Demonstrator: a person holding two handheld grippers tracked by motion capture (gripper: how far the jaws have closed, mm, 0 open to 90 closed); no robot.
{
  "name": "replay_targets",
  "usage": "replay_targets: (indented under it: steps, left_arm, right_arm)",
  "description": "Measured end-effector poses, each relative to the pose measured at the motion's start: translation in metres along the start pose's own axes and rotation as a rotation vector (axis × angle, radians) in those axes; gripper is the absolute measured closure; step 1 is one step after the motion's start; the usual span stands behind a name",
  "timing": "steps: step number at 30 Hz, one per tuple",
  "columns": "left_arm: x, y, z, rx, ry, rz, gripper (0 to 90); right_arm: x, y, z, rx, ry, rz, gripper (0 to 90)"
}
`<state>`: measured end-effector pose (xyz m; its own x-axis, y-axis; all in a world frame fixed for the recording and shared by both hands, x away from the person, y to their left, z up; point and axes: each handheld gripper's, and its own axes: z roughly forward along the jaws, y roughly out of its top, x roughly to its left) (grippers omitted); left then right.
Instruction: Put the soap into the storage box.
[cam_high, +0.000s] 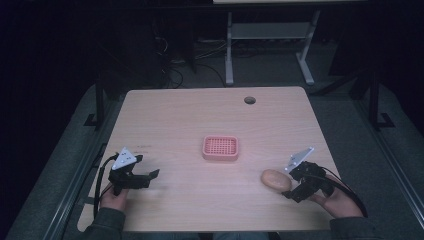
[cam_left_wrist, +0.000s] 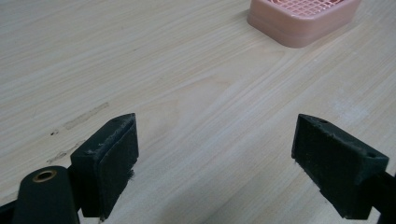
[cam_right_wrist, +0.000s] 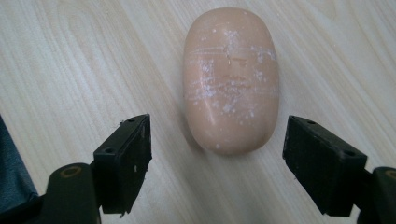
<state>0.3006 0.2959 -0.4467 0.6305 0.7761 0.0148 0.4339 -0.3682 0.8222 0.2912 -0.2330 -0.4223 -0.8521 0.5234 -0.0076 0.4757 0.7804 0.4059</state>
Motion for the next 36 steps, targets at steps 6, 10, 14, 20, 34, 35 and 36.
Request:
replay_targets:
  steps: [6, 10, 14, 20, 34, 35, 36]
  left_arm:
    - [0.0, 0.0, 0.0, 0.001, -0.002, 0.001, 14.3]
    - [0.0, 0.0, 0.0, 0.002, -0.002, 0.0, 14.3]
    - [0.0, 0.0, 0.0, 0.003, -0.002, 0.001, 14.3]
    - [0.0, 0.0, 0.0, 0.003, -0.004, -0.001, 14.3]
    - [0.001, 0.0, 0.0, 0.003, -0.004, 0.0, 14.3]
    - [0.001, 0.0, 0.0, 0.003, -0.004, 0.0, 14.3]
    - [0.0, 0.0, 0.0, 0.003, -0.004, -0.001, 14.3]
  right_arm:
    - [-0.002, 0.009, 0.005, 0.025, 0.006, -0.02, 23.2]
    - [-0.003, 0.016, 0.008, 0.035, 0.009, -0.031, 23.3]
    - [-0.006, 0.02, 0.012, 0.042, 0.011, -0.039, 23.3]
    - [-0.009, 0.029, 0.021, 0.071, 0.016, -0.057, 23.4]
    - [-0.013, 0.039, 0.035, 0.141, 0.02, -0.072, 25.0]
    - [-0.013, 0.039, 0.035, 0.141, 0.02, -0.072, 25.0]
    - [-0.013, 0.04, 0.036, 0.144, 0.029, -0.074, 26.6]
